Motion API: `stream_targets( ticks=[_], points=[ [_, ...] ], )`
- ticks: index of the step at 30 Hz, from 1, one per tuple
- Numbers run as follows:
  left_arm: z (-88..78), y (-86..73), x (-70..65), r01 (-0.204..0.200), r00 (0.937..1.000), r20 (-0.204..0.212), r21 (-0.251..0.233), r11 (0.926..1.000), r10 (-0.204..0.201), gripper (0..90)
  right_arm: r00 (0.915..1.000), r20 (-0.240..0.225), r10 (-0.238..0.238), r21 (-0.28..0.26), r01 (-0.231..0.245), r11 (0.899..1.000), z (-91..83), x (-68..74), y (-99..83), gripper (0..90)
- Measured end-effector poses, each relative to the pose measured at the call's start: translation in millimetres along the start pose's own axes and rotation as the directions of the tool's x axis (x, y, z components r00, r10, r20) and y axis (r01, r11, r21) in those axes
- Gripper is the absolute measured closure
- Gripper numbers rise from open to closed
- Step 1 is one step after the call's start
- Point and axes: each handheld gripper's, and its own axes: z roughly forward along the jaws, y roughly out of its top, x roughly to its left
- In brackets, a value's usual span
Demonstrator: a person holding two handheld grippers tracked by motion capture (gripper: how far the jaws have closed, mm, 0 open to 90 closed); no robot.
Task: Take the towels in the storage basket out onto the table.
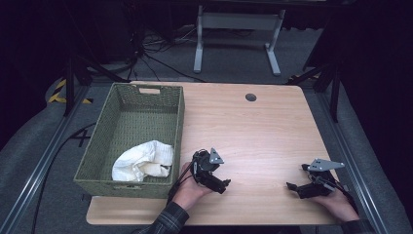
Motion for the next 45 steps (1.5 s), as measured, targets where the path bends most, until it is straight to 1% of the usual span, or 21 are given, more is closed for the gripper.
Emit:
stream_targets(
  ticks=[1, 2, 4, 5, 8, 10, 15, 17, 19, 21, 22, 27, 30, 31, 35, 36, 38, 39, 41, 42, 45],
  points=[
    [1.2, -0.4, -0.1, -0.001, 1.0, -0.001, -0.01, 1.0, 0.001, 0.4, 1.0, 0.0, 0.0, 0.0, 0.0, 1.0, 0.0, 0.0, 0.0, 0.3],
    [1.3, -0.2, 0.1, -0.004, 1.0, -0.003, -0.008, 1.0, 0.004, 0.4, 1.0, 0.0, 0.0, 0.0, 0.0, 1.0, 0.0, 0.0, 0.0, 0.3],
    [0.4, 0.4, 0.0, 0.002, 1.0, -0.002, -0.002, 1.0, -0.002, 0.5, 1.0, -0.001, 0.002, 0.001, -0.002, 1.0, -0.1, 0.1, 0.0, 0.3],
    [0.0, 0.5, -0.1, 0.007, 1.0, -0.002, -0.009, 0.9999, -0.007, 0.5, 1.0, 0.0, 0.001, 0.0, -0.001, 1.0, 0.0, 0.0, 0.0, 0.3],
    [-2.6, 2.8, 1.0, 0.004, 1.0, -0.005, -0.012, 0.9999, -0.004, 0.5, 1.0, 0.0, 0.003, 0.0, -0.003, 1.0, -0.2, 0.2, 0.0, 0.4],
    [-4.1, 3.8, 1.0, 0.009, 0.9999, -0.006, -0.013, 0.9999, -0.009, 0.6, 1.0, 0.0, 0.005, 0.0, -0.005, 1.0, -0.3, 0.2, -0.1, 0.4],
    [-6.2, 5.4, 2.3, 0.02, 0.9998, 0.002, -0.015, 0.9997, -0.02, 0.6, 1.0, 0.001, 0.002, -0.001, -0.002, 1.0, -0.1, 0.0, -0.2, 0.3],
    [-6.4, 6.2, 2.7, 0.026, 0.9997, 0.005, -0.023, 0.9994, -0.026, 0.7, 1.0, 0.0, 0.004, 0.0, -0.004, 1.0, -0.2, 0.2, -0.1, 0.3],
    [-7.3, 7.0, 2.9, 0.021, 0.9998, 0.004, -0.016, 0.9996, -0.021, 0.7, 1.0, 0.001, 0.003, 0.0, -0.003, 1.0, -0.3, 0.1, -0.2, 0.3],
    [-7.5, 7.6, 2.6, 0.023, 0.9997, 0.004, -0.022, 0.9995, -0.023, 0.7, 1.0, 0.001, 0.003, 0.0, -0.003, 1.0, -0.3, 0.2, -0.2, 0.3],
    [-8.8, 8.5, 2.7, 0.022, 0.9998, 0.003, -0.013, 0.9997, -0.022, 0.7, 1.0, 0.002, 0.002, -0.001, -0.002, 1.0, -0.2, 0.1, -0.3, 0.3],
    [-11.9, 10.4, 2.9, 0.03, 0.9996, 0.004, -0.034, 0.999, -0.03, 1.2, 1.0, 0.001, 0.003, 0.0, -0.003, 1.0, -0.3, 0.2, -0.2, 0.3],
    [-14.4, 11.9, 2.7, 0.024, 0.9997, 0.002, -0.024, 0.9994, -0.024, 1.2, 1.0, 0.001, 0.004, 0.0, -0.004, 1.0, -0.4, 0.2, -0.2, 0.3],
    [-14.6, 12.2, 2.3, 0.025, 0.9997, -0.001, -0.033, 0.9991, -0.025, 1.2, 1.0, 0.001, 0.004, 0.0, -0.004, 1.0, -0.4, 0.2, -0.2, 0.3],
    [-17.0, 14.4, 2.4, 0.031, 0.9995, 0.0, -0.04, 0.9987, -0.031, 1.2, 1.0, 0.001, 0.003, 0.0, -0.003, 1.0, -0.3, 0.2, -0.2, 0.3],
    [-18.0, 15.3, 3.1, 0.028, 0.9996, 0.006, -0.037, 0.9989, -0.027, 1.2, 1.0, 0.001, 0.004, 0.0, -0.004, 1.0, -0.4, 0.2, -0.2, 0.3],
    [-19.4, 15.8, 1.6, 0.042, 0.9991, 0.003, -0.036, 0.9985, -0.041, 1.2, 1.0, 0.002, 0.002, -0.001, -0.002, 1.0, -0.2, 0.1, -0.3, 0.3],
    [-20.1, 16.8, 2.5, 0.027, 0.9996, 0.0, -0.039, 0.9989, -0.027, 1.2, 1.0, 0.001, 0.002, 0.0, -0.002, 1.0, -0.3, 0.1, -0.2, 0.3],
    [-22.7, 18.2, 2.0, 0.037, 0.9993, 0.001, -0.041, 0.9985, -0.037, 1.2, 1.0, 0.001, 0.004, 0.0, -0.004, 1.0, -0.4, 0.2, -0.2, 0.3],
    [-23.4, 19.0, 2.5, 0.033, 0.9995, 0.001, -0.041, 0.9986, -0.033, 1.2, 1.0, 0.001, 0.003, 0.0, -0.003, 1.0, -0.3, 0.2, -0.2, 0.3],
    [-25.6, 20.4, 2.9, 0.04, 0.9992, 0.006, -0.047, 0.9981, -0.039, 1.5, 1.0, 0.001, 0.003, 0.0, -0.003, 1.0, -0.3, 0.2, -0.2, 0.3]
  ],
)
